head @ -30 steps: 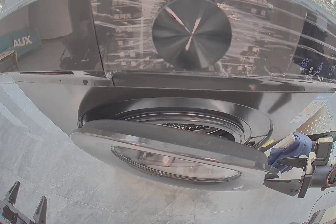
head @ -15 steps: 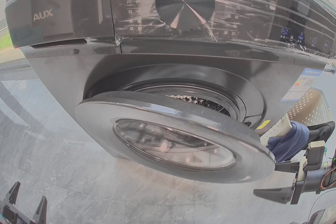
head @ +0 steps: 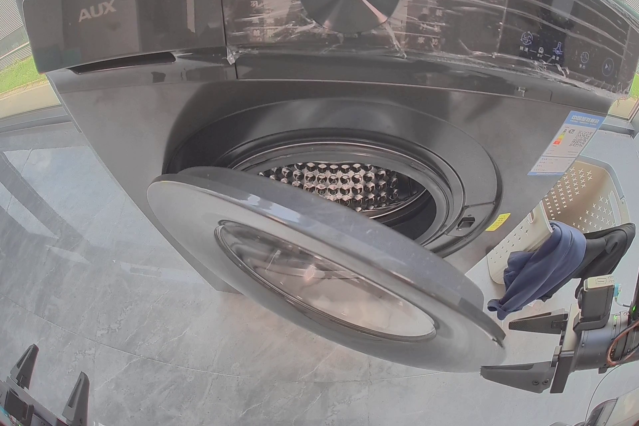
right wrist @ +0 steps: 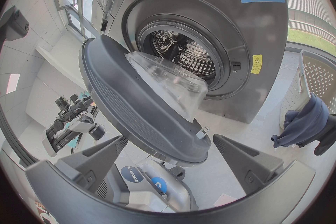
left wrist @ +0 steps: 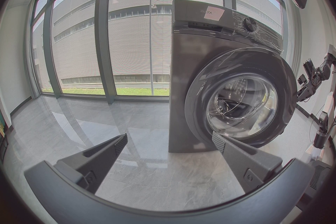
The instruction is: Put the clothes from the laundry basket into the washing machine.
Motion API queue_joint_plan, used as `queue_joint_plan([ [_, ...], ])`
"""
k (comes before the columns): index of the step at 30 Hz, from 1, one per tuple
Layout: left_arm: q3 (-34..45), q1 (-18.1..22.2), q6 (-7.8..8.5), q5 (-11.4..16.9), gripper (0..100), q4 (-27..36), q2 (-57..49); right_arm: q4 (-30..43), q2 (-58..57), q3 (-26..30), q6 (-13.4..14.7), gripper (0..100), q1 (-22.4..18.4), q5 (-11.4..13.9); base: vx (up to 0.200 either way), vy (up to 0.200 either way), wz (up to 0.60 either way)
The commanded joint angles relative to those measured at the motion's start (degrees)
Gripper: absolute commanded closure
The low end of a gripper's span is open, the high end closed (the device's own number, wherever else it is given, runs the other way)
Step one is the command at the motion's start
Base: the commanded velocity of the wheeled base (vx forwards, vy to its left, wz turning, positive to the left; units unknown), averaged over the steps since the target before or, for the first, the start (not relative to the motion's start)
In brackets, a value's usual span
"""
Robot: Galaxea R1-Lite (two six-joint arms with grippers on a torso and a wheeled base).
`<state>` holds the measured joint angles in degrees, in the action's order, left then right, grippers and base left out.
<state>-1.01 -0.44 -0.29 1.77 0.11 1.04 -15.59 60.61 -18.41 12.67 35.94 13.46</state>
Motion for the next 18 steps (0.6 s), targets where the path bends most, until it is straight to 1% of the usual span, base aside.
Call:
queue_joint_plan([
  [1,0.92,0.0,-0.06,-0.01,0,-0.02,-0.95,-0.05,2.67,-1.19,-0.1,0,0.27,0.34,-0.2,0.0,0.0],
  [3,0.92,0.0,-0.06,-0.01,0,-0.02,-0.95,-0.05,4.08,-1.98,-0.1,0,0.71,0.43,-0.2,0.0,0.0],
  [10,0.92,0.0,-0.06,-0.01,0,0.07,-0.86,-0.14,6.8,-3.48,0.17,0,4.4,0.43,0.0,0.0,0.0],
  [13,0.92,0.0,-0.06,-0.01,0,0.07,-0.95,-0.14,6.36,-3.39,0.34,0,4.93,0.69,0.0,0.0,0.0],
  [16,0.92,0.0,-0.06,-0.01,0,0.07,-0.95,0.39,5.83,-2.16,0.17,0,4.32,0.25,0.0,0.0,0.0],
  [18,0.92,0.0,-0.06,-0.01,0,-0.02,-0.95,0.04,3.02,0.74,-0.01,0,3.79,-0.1,0.0,0.0,0.0],
])
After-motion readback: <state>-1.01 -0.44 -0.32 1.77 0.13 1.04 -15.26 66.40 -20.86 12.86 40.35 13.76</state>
